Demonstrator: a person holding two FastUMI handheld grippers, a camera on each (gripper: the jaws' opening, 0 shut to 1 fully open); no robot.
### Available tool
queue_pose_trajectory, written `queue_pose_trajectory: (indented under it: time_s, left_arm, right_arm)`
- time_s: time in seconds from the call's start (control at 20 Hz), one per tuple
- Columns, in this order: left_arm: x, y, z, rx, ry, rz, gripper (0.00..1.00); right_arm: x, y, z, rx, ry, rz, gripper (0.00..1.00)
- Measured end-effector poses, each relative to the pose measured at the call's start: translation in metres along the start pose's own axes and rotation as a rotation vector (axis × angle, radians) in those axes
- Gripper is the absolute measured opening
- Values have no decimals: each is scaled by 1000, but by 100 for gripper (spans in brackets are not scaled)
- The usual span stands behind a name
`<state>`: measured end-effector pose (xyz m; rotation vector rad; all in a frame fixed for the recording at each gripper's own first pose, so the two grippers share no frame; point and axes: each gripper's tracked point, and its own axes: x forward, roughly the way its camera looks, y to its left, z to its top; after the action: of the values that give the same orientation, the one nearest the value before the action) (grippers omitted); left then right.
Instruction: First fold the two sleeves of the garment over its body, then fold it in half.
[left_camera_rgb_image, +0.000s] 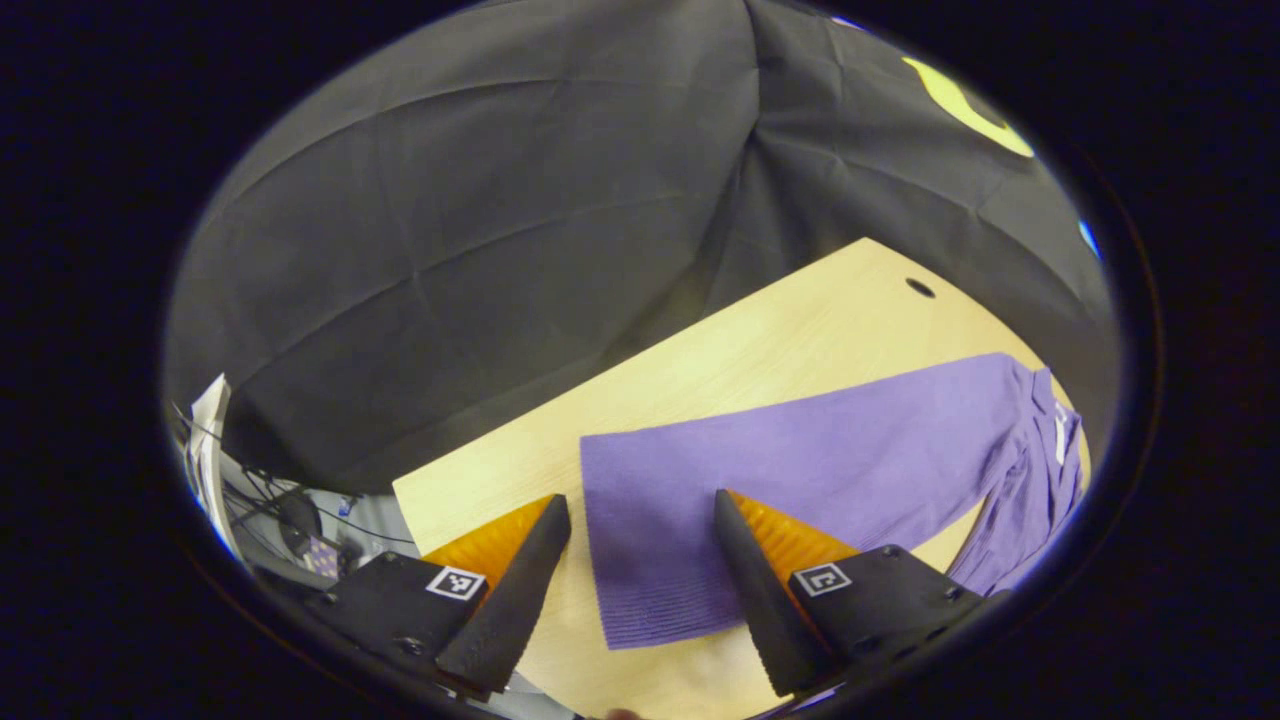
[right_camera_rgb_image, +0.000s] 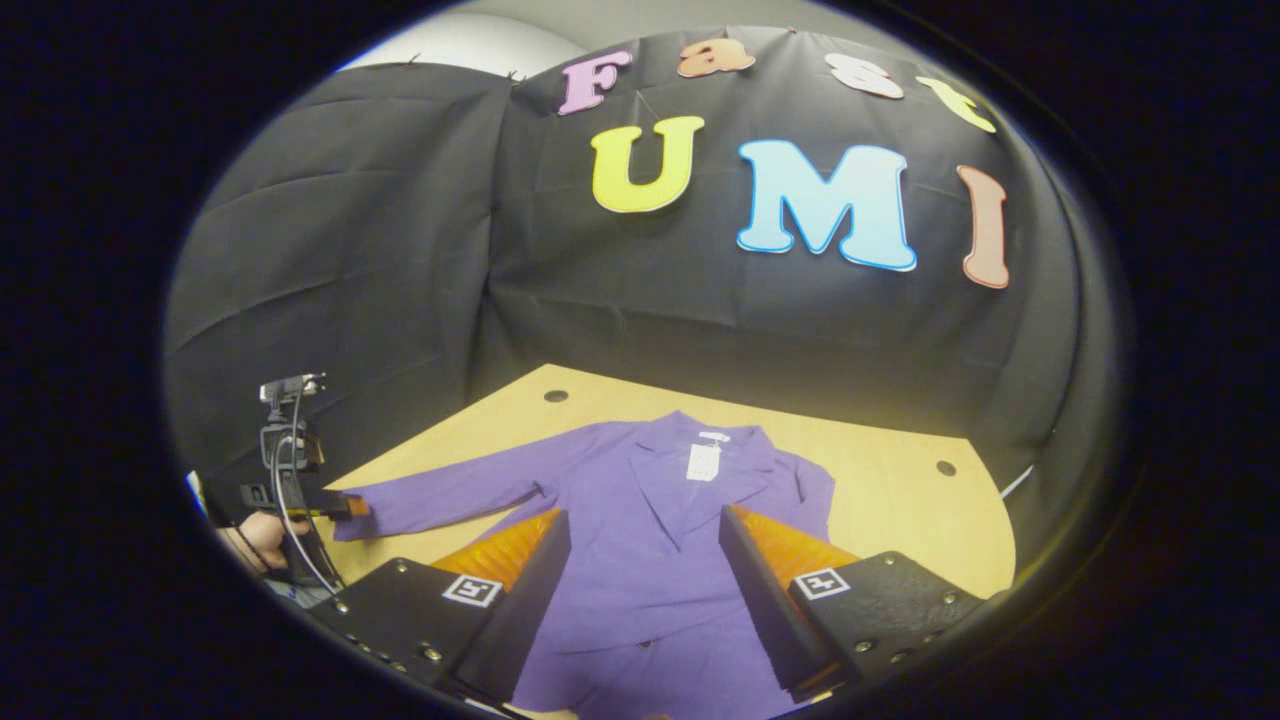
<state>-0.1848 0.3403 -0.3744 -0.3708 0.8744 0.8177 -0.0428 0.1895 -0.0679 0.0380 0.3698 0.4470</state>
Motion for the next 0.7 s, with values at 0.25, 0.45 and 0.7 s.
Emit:
queue_pose_trajectory:
  time_s: [0.25, 0.45, 0.7]
  left_arm:
    - [3, -16, 0, 38, 1, -29, 72]
    - [5, -34, 3, 45, -26, -68, 29]
    - [5, -40, 5, 59, -16, -84, 7]
  right_arm:
    - [0, -3, -4, 20, 11, 9, 90]
    - [-2, -9, -8, 35, 17, 4, 90]
    - [-7, -20, -11, 57, 22, -15, 90]
